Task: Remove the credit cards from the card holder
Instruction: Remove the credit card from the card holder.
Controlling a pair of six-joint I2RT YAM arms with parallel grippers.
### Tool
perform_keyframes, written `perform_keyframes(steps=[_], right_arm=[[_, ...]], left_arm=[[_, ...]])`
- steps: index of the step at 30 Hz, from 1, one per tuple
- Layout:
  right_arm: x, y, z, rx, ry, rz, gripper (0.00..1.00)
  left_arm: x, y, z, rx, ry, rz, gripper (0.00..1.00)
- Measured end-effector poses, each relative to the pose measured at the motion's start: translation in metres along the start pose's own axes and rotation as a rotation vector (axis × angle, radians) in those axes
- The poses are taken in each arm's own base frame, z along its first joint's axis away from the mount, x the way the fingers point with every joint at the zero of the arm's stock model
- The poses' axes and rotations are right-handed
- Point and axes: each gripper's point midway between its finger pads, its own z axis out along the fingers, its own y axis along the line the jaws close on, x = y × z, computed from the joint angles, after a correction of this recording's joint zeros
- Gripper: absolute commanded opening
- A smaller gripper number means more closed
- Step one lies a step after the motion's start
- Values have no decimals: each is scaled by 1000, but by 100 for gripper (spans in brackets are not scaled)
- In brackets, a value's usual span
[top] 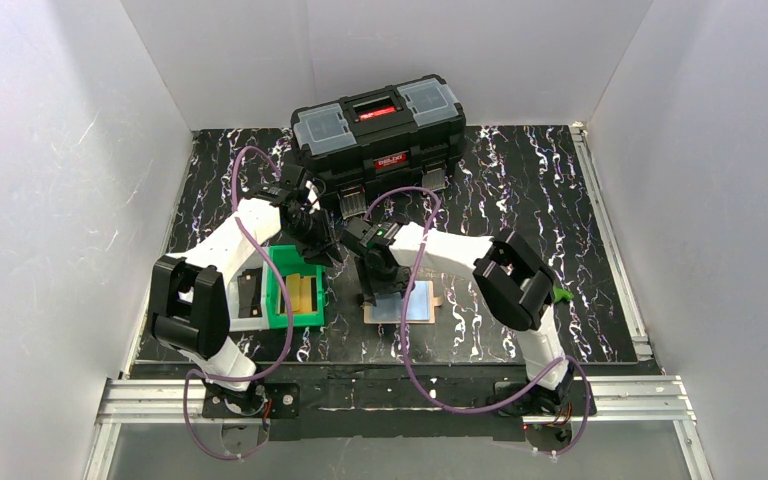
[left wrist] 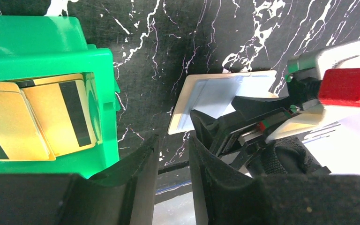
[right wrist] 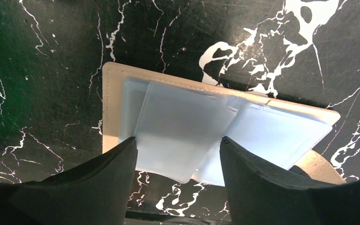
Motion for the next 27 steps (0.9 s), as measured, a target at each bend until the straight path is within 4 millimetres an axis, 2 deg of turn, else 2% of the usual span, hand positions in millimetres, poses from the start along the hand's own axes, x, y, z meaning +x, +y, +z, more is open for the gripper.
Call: perform_keyframes(steps=[3, 7, 15, 22, 27], right_arm=[[0, 1, 0, 10, 5, -11, 72], [-1, 2, 1, 16, 11, -23, 67], [2, 8, 2, -23, 40, -25, 42], [4, 3, 5, -81, 80, 15, 21], [6, 0, 5, -145, 104, 55, 14]], left_arm=[[0, -2, 0, 11, 2, 3, 28], [1, -3, 0, 17, 6, 3, 28], [1, -4, 0, 21, 9, 6, 27], [3, -4, 0, 25, 15, 8, 27], [4, -3, 1, 26, 20, 8, 26]])
